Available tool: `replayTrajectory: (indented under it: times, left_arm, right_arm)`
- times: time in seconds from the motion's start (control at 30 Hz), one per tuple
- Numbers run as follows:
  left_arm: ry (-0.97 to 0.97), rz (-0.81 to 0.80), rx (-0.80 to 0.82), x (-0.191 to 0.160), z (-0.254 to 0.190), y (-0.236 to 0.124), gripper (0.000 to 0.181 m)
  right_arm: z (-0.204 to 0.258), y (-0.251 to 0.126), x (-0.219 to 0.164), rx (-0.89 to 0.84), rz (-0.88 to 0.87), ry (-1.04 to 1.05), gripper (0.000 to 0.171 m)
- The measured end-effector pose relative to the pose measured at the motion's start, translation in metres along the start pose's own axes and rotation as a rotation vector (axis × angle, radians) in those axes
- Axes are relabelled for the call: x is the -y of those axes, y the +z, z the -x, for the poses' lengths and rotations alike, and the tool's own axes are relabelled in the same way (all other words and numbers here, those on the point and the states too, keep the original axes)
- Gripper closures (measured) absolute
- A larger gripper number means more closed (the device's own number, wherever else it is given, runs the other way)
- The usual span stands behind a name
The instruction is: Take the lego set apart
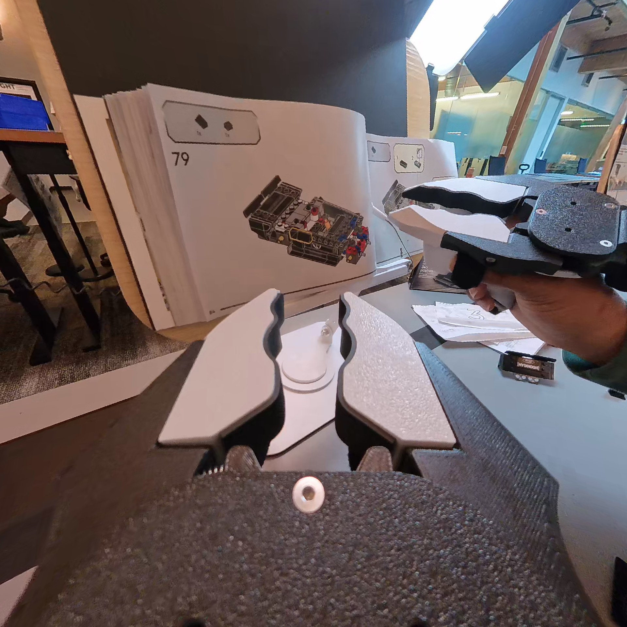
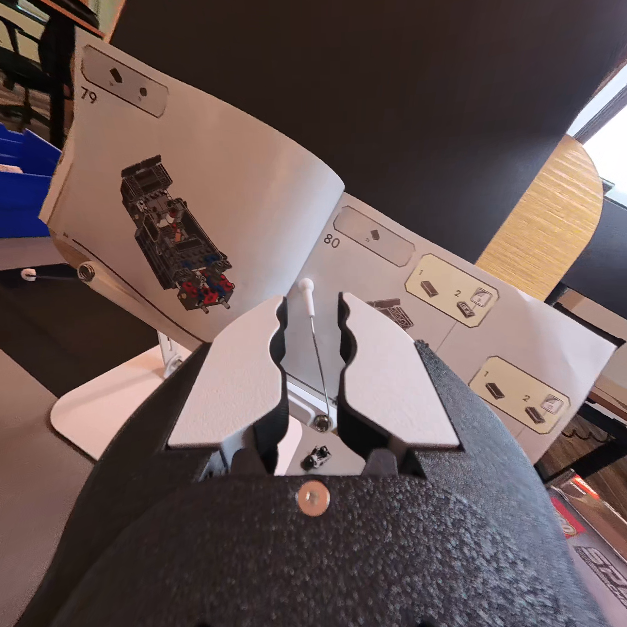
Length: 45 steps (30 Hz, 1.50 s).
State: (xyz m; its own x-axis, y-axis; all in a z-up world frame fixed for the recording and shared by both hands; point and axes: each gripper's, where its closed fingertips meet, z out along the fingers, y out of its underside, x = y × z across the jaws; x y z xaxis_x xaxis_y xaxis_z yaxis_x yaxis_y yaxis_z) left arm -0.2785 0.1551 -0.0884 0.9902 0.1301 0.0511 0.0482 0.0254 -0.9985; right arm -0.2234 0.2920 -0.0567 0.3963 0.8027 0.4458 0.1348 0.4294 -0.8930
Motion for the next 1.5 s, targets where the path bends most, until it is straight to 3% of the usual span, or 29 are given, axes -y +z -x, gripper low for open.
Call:
replayTrajectory:
  times: [0.57,1.2,1.5]
  left_arm:
    - [0.015,0.025,-0.007,-0.007,0.001,0.003,0.151]
    - [0.033,0.052,-0.012,-0.017,-0.002,0.008,0.152]
    - [0.035,0.055,-0.015,-0.019,-0.003,0.01,0.152]
  right_arm:
    - [0.003,0.022,-0.017,0.024,0.069,-0.115,0.165]
    - [-0.026,0.018,-0.019,0.003,0.07,0.02,0.165]
    - [-0.074,-0.005,-0.057,-0.096,0.111,0.256,0.161]
